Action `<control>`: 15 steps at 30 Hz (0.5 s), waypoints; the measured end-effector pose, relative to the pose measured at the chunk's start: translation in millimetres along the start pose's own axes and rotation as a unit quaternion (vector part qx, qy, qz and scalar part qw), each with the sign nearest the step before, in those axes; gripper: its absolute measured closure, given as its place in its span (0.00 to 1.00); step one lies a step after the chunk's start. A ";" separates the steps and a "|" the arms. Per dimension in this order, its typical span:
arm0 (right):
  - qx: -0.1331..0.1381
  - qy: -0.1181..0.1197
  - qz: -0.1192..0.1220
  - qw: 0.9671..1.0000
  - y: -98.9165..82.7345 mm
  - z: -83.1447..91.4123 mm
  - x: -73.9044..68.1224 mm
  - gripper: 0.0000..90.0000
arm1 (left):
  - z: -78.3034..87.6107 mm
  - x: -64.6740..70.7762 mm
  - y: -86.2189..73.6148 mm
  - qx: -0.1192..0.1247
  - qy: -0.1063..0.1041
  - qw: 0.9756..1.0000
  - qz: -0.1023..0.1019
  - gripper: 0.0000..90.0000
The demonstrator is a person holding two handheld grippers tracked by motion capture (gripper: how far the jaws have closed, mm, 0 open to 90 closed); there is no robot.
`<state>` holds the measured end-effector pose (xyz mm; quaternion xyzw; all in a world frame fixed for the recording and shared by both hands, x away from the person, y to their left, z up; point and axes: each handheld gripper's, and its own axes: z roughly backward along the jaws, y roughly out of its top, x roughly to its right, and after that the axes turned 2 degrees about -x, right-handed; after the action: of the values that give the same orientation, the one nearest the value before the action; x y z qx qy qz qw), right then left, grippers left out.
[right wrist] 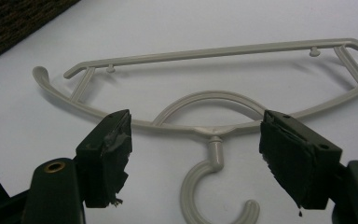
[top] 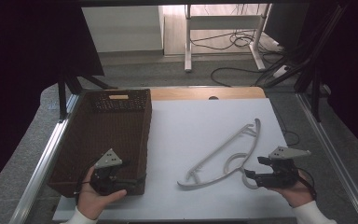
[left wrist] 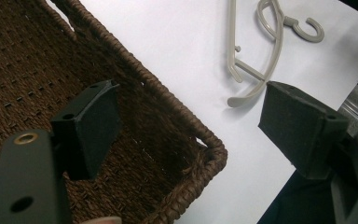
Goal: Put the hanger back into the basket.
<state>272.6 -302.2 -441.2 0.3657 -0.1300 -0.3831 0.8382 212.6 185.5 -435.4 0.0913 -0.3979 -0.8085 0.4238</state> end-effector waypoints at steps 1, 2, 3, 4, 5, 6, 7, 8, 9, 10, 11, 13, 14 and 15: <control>0.000 0.000 0.000 1.000 -0.2 -0.2 0.1 0.29 | 0.0 -0.1 0.0 0.000 0.000 1.000 0.000 0.22; 0.000 0.001 -0.001 1.000 -0.5 -0.9 0.1 0.29 | 0.0 -0.2 0.0 0.001 0.001 1.000 0.001 0.22; 0.000 0.001 -0.001 1.000 -0.5 -0.9 0.1 0.29 | 0.0 -0.2 0.0 0.001 0.001 1.000 0.001 0.22; -0.001 0.001 -0.001 1.000 -0.6 -1.1 0.1 0.29 | 0.0 -0.5 -0.1 0.000 0.001 1.000 0.001 0.22; -0.001 0.002 0.000 1.000 -0.6 -2.3 -0.1 0.29 | 0.0 -0.8 -0.2 0.000 0.001 1.000 0.001 0.22; -0.001 0.004 0.001 1.000 -0.5 -2.7 -0.4 0.29 | 0.2 -1.5 -0.2 0.001 0.002 1.000 0.001 0.22; -0.001 0.005 0.001 1.000 -0.6 -3.0 -0.7 0.29 | 0.3 -1.9 0.0 0.001 0.002 1.000 0.001 0.22; -0.001 0.006 0.004 1.000 -0.7 -3.3 -1.0 0.29 | 0.2 -2.1 0.2 0.002 0.002 1.000 0.001 0.22; -0.002 0.007 0.005 1.000 -0.8 -3.1 -1.3 0.29 | 0.0 -2.3 0.3 0.002 0.002 1.000 0.001 0.22; -0.003 0.007 0.005 1.000 -1.1 -3.1 -1.5 0.29 | -0.4 -2.3 0.3 0.002 0.002 1.000 0.001 0.22; -0.002 0.008 0.005 1.000 -1.5 -3.3 -1.2 0.29 | -0.4 -2.3 0.3 0.002 0.002 1.000 0.001 0.22; -0.003 0.006 0.004 1.000 -1.7 -3.2 -0.1 0.29 | -1.3 -1.9 0.3 0.000 0.001 1.000 0.001 0.22; -0.004 0.006 0.001 1.000 -1.2 -2.7 1.0 0.29 | -1.4 -1.9 -0.1 0.000 0.001 1.000 -0.001 0.22; -0.004 0.006 0.001 1.000 -1.2 -2.7 1.0 0.29 | -1.4 -2.1 -0.3 -0.001 0.001 1.000 -0.001 0.22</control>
<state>273.9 -302.1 -444.0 0.3648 -0.1241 -0.3805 0.8407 214.4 186.4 -436.9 0.0923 -0.3968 -0.8093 0.4231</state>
